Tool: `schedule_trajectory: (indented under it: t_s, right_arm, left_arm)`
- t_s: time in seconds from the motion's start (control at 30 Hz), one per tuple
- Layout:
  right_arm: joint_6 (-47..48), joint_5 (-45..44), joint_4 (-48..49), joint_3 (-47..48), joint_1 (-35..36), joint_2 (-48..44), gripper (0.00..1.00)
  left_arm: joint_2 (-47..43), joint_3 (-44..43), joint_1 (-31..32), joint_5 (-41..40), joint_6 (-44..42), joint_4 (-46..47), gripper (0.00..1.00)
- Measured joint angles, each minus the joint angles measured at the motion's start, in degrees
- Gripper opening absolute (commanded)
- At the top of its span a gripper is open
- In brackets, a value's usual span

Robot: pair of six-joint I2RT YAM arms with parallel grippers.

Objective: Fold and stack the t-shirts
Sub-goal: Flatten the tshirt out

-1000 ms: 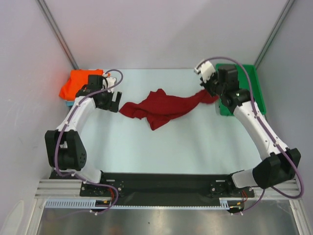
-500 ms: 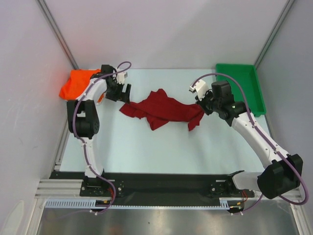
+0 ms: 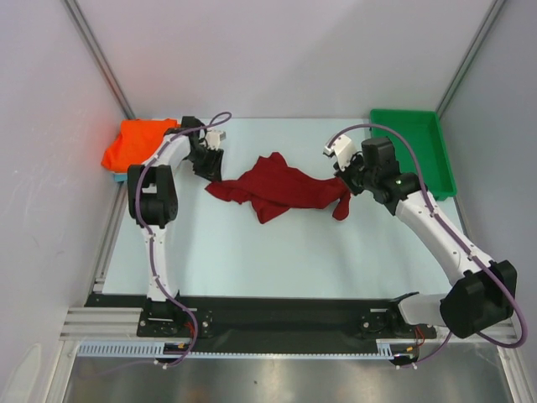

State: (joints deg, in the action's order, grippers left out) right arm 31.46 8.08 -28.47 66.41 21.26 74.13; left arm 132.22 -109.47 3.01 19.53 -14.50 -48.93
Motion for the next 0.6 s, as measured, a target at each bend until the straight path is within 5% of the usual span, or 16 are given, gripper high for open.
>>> schedule_trajectory:
  t_s: [0.1,0.13,0.47,0.6]
  right_arm:
    - [0.0,-0.2,0.6,0.1,-0.1,1.2,0.0]
    - [0.0,-0.3,0.7,0.1,-0.1,1.6,0.0]
    - [0.4,-1.7,2.9,4.1,-0.3,6.7,0.0]
    - [0.3,-1.7,4.1,15.6,-1.1,16.4,0.0]
  left_arm:
    - [0.1,0.0,0.0,3.8,-0.9,-1.0,0.23]
    - [0.1,0.0,0.0,4.8,-1.1,-1.3,0.01]
    - [-5.3,5.7,0.0,13.4,-2.6,-3.1,0.0]
    - [-14.8,7.2,0.0,16.4,-3.2,-4.6,0.0]
